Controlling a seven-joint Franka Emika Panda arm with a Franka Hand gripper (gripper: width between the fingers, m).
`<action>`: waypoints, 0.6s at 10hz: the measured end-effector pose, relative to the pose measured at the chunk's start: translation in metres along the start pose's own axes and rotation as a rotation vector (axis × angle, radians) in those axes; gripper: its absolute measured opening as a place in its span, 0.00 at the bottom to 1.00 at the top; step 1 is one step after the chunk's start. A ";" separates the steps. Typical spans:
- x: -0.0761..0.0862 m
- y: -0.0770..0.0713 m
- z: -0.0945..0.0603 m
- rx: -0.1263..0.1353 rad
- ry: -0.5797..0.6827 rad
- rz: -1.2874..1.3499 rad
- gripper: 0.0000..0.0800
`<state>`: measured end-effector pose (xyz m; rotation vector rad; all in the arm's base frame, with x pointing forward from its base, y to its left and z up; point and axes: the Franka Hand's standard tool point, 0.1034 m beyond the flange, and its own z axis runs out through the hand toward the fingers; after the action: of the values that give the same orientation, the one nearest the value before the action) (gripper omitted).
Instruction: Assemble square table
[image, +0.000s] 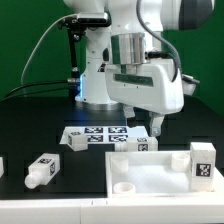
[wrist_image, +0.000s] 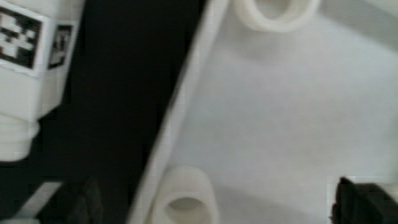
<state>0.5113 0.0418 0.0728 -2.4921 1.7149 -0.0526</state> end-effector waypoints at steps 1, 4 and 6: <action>0.000 -0.002 -0.001 0.001 0.000 -0.012 0.81; -0.001 0.003 0.002 -0.002 -0.006 0.018 0.81; -0.011 0.045 0.014 -0.046 -0.044 0.122 0.81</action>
Offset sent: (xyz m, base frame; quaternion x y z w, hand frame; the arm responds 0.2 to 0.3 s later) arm 0.0000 0.0000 0.0000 0.0000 0.0000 0.0000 1.0000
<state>0.4674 0.0375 0.0538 -2.3951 1.8657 0.0532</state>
